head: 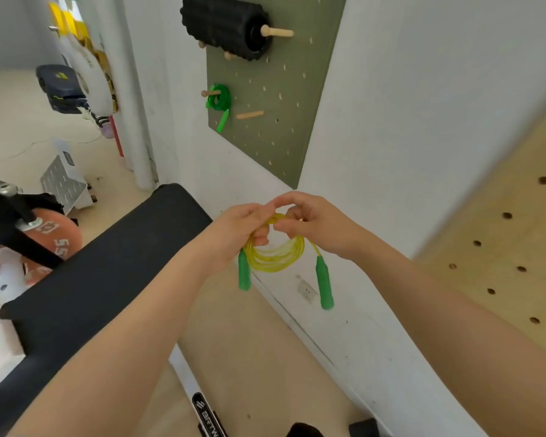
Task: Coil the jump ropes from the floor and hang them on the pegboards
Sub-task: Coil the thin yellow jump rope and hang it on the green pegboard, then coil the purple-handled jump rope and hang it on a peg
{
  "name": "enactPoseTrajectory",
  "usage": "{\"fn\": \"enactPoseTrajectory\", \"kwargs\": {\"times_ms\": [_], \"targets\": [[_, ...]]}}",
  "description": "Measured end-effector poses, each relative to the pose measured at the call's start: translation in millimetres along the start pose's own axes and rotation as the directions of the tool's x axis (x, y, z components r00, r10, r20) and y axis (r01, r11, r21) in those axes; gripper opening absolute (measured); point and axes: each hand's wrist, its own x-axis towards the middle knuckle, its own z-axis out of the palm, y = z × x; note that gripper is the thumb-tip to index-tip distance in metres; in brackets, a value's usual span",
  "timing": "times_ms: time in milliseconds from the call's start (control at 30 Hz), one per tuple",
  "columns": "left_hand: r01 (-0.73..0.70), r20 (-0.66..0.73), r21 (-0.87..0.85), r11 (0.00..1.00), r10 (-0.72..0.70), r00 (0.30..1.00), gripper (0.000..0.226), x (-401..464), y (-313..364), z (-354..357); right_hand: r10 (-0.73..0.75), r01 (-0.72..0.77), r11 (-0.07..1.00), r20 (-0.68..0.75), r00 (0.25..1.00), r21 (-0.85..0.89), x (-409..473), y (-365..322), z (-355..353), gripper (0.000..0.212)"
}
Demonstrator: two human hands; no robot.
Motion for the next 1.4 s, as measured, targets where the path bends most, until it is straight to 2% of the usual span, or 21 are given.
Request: {"fn": "enactPoseTrajectory", "kwargs": {"times_ms": [133,233,367,467,567,700,833,933,1033,1100,1200,1300,1400], "targets": [[-0.040,-0.090,0.082,0.996,0.048,0.995,0.013,37,-8,-25,-0.019,0.014,0.994,-0.048,0.999,-0.105,62,15,-10,0.007],[-0.081,-0.190,0.098,0.992,0.099,0.977,0.022,88,-2,-52,-0.008,0.002,0.999,-0.124,0.992,-0.048,120,35,-26,0.008],[-0.142,-0.211,0.043,0.989,0.148,0.966,0.029,170,-2,-102,0.001,0.002,1.000,-0.152,0.988,0.020,212,66,-50,0.012],[-0.143,-0.291,0.190,0.971,0.195,0.937,0.032,248,-10,-144,0.018,-0.020,0.999,-0.111,0.994,-0.025,292,92,-62,0.009],[-0.121,-0.364,0.330,0.936,0.245,0.899,0.028,327,-16,-182,0.098,-0.101,0.995,-0.110,0.989,-0.023,370,114,-72,0.013],[-0.093,-0.409,0.377,0.922,0.256,0.876,0.022,419,-19,-231,0.125,-0.143,0.986,-0.185,0.975,-0.087,456,136,-79,0.014],[-0.048,-0.361,0.527,0.848,0.275,0.891,0.019,487,-14,-268,0.110,-0.173,0.957,-0.263,0.959,-0.233,512,150,-88,0.020],[-0.034,-0.294,0.596,0.802,0.257,0.920,0.018,526,-6,-277,0.139,-0.264,0.883,-0.321,0.937,-0.389,536,159,-98,0.024],[-0.076,-0.154,0.637,0.767,0.223,0.963,0.018,563,7,-269,0.126,-0.342,0.718,-0.371,0.920,-0.606,542,167,-118,0.025],[-0.109,-0.062,0.725,0.680,0.223,0.973,0.020,584,11,-252,0.107,-0.367,0.611,-0.387,0.916,-0.701,540,173,-129,0.025],[-0.059,-0.094,0.794,0.605,0.218,0.971,0.022,598,9,-227,0.074,-0.355,0.458,-0.363,0.929,-0.815,538,176,-132,0.018],[0.010,-0.138,0.794,0.607,0.165,0.977,0.035,592,6,-224,0.083,-0.323,0.391,-0.316,0.945,-0.862,532,178,-130,0.019],[0.042,-0.078,0.729,0.683,0.022,0.997,0.053,566,11,-229,0.137,-0.333,0.402,-0.303,0.943,-0.853,515,181,-126,0.031]]}}
